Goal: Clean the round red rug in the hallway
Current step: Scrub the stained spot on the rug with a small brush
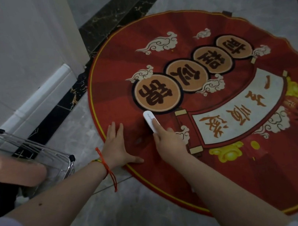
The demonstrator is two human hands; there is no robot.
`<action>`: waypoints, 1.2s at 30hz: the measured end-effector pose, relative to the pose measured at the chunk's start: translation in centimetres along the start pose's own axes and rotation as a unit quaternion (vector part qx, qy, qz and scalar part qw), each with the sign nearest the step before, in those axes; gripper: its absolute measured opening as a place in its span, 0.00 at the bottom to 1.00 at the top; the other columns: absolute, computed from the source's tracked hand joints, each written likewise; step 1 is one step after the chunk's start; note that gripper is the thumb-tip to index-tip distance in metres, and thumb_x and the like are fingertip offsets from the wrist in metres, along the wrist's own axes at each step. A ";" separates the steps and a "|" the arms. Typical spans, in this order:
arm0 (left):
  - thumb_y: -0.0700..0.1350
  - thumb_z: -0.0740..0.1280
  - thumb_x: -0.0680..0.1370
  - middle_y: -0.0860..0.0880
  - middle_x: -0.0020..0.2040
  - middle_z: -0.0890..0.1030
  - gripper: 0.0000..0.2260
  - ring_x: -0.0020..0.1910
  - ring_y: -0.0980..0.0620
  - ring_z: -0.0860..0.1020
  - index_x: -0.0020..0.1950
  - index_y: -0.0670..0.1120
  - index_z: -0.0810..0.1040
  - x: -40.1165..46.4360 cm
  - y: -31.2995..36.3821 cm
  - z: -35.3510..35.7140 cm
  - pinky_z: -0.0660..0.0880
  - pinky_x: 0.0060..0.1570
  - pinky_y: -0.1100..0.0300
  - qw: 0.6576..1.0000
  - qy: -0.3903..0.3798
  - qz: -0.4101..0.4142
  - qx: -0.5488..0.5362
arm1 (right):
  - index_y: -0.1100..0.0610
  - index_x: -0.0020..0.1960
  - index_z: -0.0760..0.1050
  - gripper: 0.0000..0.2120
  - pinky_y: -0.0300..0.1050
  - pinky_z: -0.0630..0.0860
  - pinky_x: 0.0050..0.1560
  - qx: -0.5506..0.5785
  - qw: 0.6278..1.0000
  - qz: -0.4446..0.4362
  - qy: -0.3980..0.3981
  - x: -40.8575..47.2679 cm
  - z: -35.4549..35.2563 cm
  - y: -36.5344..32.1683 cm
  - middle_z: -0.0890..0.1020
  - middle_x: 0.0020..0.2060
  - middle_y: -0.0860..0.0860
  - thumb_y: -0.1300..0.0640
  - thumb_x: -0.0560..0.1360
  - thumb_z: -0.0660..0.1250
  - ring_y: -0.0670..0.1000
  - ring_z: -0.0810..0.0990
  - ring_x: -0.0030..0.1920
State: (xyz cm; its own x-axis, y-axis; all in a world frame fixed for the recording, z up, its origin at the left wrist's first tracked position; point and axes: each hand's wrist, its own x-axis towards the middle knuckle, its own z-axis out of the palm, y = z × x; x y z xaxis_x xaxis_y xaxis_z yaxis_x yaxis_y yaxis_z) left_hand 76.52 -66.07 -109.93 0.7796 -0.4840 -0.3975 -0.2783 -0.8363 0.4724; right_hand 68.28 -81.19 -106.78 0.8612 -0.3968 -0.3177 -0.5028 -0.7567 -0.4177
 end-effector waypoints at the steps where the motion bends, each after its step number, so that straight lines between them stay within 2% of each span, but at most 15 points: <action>1: 0.63 0.79 0.56 0.44 0.77 0.37 0.65 0.76 0.46 0.37 0.78 0.44 0.40 0.1 -0.1 0.0 0.44 0.74 0.52 1.000 0.002 0.001 -0.001 | 0.43 0.77 0.48 0.25 0.48 0.69 0.46 0.009 1.000 -0.003 -0.002 -0.3 0.5 -0.5 0.72 0.58 0.58 0.50 0.82 0.50 0.59 0.77 0.52; 5: 0.63 0.79 0.56 0.44 0.77 0.37 0.65 0.76 0.46 0.37 0.78 0.44 0.40 0.1 -0.6 0.2 0.44 0.74 0.53 1.000 0.004 0.011 -0.001 | 0.44 0.77 0.48 0.25 0.48 0.69 0.46 0.006 1.000 -0.018 -0.014 -1.0 1.0 -1.0 0.73 0.58 0.59 0.50 0.82 0.51 0.59 0.77 0.52; 9: 0.64 0.78 0.56 0.44 0.77 0.36 0.65 0.76 0.47 0.36 0.78 0.44 0.39 0.2 -0.8 0.0 0.44 0.74 0.53 1.000 -0.009 0.018 0.009 | 0.46 0.77 0.50 0.24 0.47 0.69 0.46 -0.016 0.999 0.028 0.008 0.0 -0.1 -0.4 0.75 0.57 0.60 0.51 0.82 0.50 0.59 0.77 0.52; 13: 0.65 0.78 0.57 0.43 0.77 0.36 0.65 0.76 0.46 0.36 0.78 0.44 0.39 0.2 -0.9 0.0 0.45 0.74 0.52 1.000 -0.011 0.023 0.012 | 0.45 0.77 0.51 0.24 0.49 0.69 0.45 -0.019 0.998 -0.035 -0.040 -2.0 1.6 -1.9 0.75 0.54 0.60 0.50 0.82 0.51 0.60 0.77 0.50; 18: 0.65 0.78 0.57 0.43 0.77 0.37 0.65 0.76 0.46 0.37 0.78 0.43 0.39 0.1 -0.8 -0.1 0.44 0.74 0.53 1.000 -0.009 0.023 0.014 | 0.47 0.76 0.53 0.23 0.49 0.71 0.43 -0.063 0.998 -0.004 -0.012 0.5 -0.5 -0.2 0.78 0.53 0.61 0.50 0.82 0.51 0.60 0.79 0.49; 22: 0.64 0.78 0.58 0.43 0.77 0.37 0.64 0.76 0.45 0.37 0.78 0.43 0.39 0.0 -0.7 0.0 0.45 0.74 0.52 1.000 -0.007 0.023 0.007 | 0.45 0.76 0.52 0.24 0.50 0.72 0.47 -0.062 0.993 -0.072 -0.076 -2.1 0.9 -1.8 0.75 0.54 0.61 0.50 0.82 0.52 0.60 0.77 0.51; 26: 0.65 0.77 0.57 0.43 0.77 0.37 0.64 0.76 0.46 0.37 0.78 0.44 0.39 0.0 -0.8 0.0 0.43 0.74 0.52 1.000 -0.009 0.024 0.010 | 0.45 0.76 0.55 0.23 0.49 0.70 0.42 -0.082 0.994 -0.060 -0.050 0.5 -2.9 0.2 0.77 0.52 0.61 0.50 0.82 0.52 0.59 0.77 0.47; 28: 0.65 0.77 0.58 0.43 0.77 0.37 0.64 0.76 0.46 0.37 0.78 0.44 0.39 0.0 -0.9 0.0 0.43 0.74 0.52 1.000 -0.011 0.023 0.007 | 0.45 0.76 0.55 0.23 0.49 0.71 0.42 -0.122 0.984 -0.105 -0.076 0.1 -3.6 0.2 0.77 0.52 0.60 0.50 0.82 0.52 0.58 0.77 0.46; 30: 0.65 0.77 0.58 0.43 0.77 0.37 0.64 0.76 0.46 0.37 0.78 0.44 0.39 0.0 -1.0 0.1 0.44 0.74 0.52 1.000 -0.010 0.024 0.007 | 0.44 0.76 0.55 0.23 0.51 0.74 0.46 -0.150 0.970 -0.152 -0.113 -1.5 -2.7 -0.1 0.77 0.53 0.60 0.50 0.82 0.52 0.58 0.78 0.49; 32: 0.64 0.77 0.58 0.43 0.77 0.37 0.64 0.76 0.46 0.37 0.78 0.44 0.39 0.0 -1.0 0.1 0.44 0.74 0.52 1.000 -0.008 0.024 0.008 | 0.44 0.76 0.54 0.23 0.51 0.73 0.48 -0.160 0.971 -0.142 -0.111 -0.9 -2.4 0.2 0.76 0.54 0.60 0.49 0.82 0.52 0.59 0.78 0.51; 34: 0.64 0.77 0.58 0.44 0.77 0.37 0.64 0.76 0.46 0.37 0.78 0.43 0.40 0.1 -1.0 -0.1 0.44 0.74 0.52 1.000 -0.012 0.025 0.010 | 0.44 0.76 0.54 0.23 0.49 0.71 0.47 -0.148 0.981 -0.089 -0.089 1.0 -3.1 0.5 0.76 0.56 0.60 0.50 0.82 0.51 0.59 0.77 0.52; 36: 0.64 0.78 0.58 0.44 0.78 0.38 0.64 0.76 0.46 0.38 0.78 0.43 0.40 0.2 -1.0 -0.3 0.44 0.74 0.53 1.000 -0.012 0.025 0.008 | 0.44 0.75 0.55 0.22 0.49 0.70 0.46 -0.157 0.980 -0.091 -0.084 0.9 -2.9 -0.1 0.77 0.55 0.60 0.50 0.82 0.51 0.59 0.78 0.52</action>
State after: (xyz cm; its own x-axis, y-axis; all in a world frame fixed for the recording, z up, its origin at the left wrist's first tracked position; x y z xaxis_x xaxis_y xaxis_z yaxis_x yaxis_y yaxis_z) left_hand 77.12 -65.21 -110.27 0.7508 -0.5306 -0.3933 -0.3254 -0.8154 0.4788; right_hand 69.36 -83.01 -104.57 0.8968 -0.1699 -0.4085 -0.2716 -0.9402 -0.2053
